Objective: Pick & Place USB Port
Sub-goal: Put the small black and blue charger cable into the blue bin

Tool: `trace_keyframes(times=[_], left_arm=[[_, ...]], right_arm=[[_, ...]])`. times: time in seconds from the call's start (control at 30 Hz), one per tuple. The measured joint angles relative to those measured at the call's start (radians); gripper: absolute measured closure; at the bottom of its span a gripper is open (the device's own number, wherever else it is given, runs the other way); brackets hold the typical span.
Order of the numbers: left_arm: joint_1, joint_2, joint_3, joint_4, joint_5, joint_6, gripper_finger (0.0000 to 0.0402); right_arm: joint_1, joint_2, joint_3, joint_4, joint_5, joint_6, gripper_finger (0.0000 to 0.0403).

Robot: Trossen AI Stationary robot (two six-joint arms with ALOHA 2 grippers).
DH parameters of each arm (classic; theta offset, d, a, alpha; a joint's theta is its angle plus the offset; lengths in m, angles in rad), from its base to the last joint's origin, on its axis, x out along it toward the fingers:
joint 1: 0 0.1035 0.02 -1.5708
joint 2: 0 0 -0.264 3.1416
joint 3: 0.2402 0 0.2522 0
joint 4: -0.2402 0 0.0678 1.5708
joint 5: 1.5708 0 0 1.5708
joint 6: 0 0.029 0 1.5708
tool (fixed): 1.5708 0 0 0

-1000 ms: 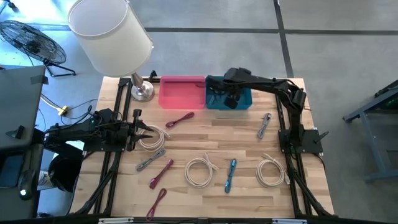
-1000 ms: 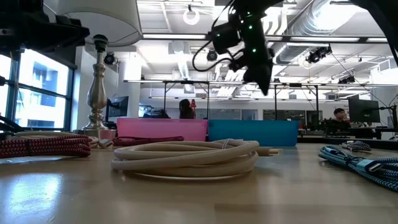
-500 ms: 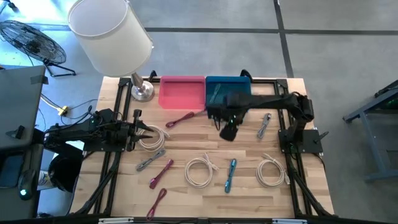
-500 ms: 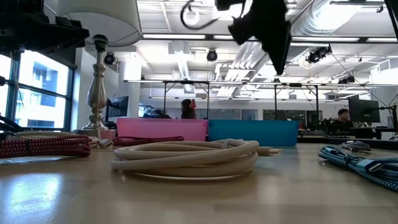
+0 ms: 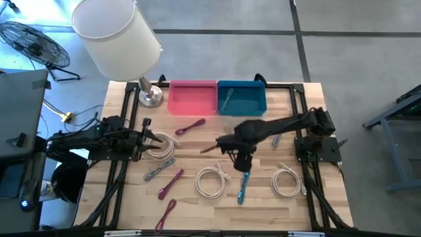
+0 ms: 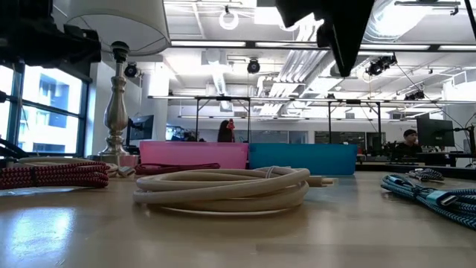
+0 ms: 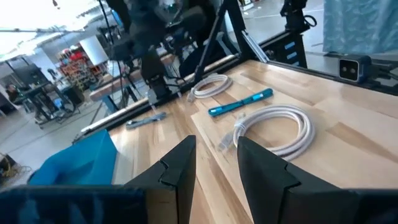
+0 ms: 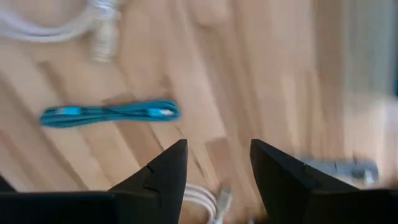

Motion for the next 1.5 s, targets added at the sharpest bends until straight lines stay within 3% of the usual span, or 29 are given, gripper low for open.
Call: trace_keyframes(times=[0.27, 0.47, 0.77, 1.07, 1.5], left_arm=[[0.0, 0.0, 0.0, -0.013, -0.001, 0.0, 0.0286], [0.0, 0.0, 0.0, -0.013, -0.047, 0.0, 0.0286], [0.0, 0.0, 0.0, -0.012, -0.156, -0.001, 0.0286], [0.0, 0.0, 0.0, -0.012, -0.304, 0.0, 0.0286], [0.0, 0.0, -0.015, -0.005, -0.312, -0.026, 0.0286]], right_arm=[[0.158, 0.0, -0.032, 0.183, 0.033, -0.36, 0.0247], [0.204, 0.002, -0.135, 0.302, 0.041, -0.462, 0.025], [0.222, 0.001, -0.318, 0.369, -0.026, -0.469, 0.0277], [0.274, 0.001, -0.328, 0.422, -0.046, -0.455, 0.0278], [0.318, 0.001, -0.325, 0.541, -0.04, -0.324, 0.0271]])
